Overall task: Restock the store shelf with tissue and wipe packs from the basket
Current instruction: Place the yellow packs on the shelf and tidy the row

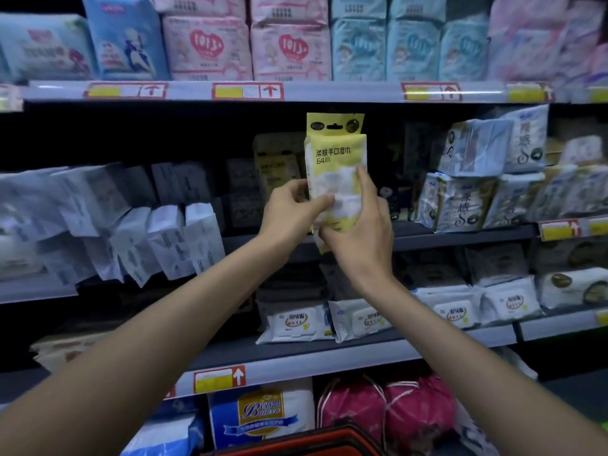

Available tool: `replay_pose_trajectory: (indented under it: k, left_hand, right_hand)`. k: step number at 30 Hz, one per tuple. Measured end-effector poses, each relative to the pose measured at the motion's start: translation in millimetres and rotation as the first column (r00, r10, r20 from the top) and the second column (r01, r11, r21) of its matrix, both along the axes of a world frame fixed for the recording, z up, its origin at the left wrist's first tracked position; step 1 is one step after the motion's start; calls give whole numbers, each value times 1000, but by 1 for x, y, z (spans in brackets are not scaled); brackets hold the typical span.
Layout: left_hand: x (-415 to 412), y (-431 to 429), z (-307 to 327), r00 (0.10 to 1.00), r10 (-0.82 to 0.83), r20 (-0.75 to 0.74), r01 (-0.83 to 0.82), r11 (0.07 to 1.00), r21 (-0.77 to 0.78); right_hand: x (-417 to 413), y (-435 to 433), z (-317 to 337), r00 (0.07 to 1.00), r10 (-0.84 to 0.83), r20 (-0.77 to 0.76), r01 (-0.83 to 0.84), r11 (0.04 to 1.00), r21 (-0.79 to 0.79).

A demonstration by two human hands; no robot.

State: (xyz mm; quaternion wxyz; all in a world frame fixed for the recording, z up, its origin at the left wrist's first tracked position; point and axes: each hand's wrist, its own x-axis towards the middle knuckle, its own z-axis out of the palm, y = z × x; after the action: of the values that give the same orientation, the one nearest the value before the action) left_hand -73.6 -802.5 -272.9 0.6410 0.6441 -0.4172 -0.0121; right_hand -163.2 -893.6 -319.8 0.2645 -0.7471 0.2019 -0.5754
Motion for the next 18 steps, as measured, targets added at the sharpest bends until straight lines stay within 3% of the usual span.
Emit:
replay_pose_trajectory:
  k: [7, 11, 18]
  left_hand:
    - [31, -41, 18, 989, 136, -57, -137, 991, -12]
    - [40, -55, -4, 977, 132, -170, -117, 988, 96]
    - [38, -47, -15, 981, 112, -161, -83, 980, 180]
  right_hand:
    - [47, -38, 22, 1000, 4, -22, -4, 1000, 0]
    - [57, -52, 5, 966, -7, -259, 9, 1000, 8]
    - [52, -49, 8, 887, -108, -449, 115, 993, -12]
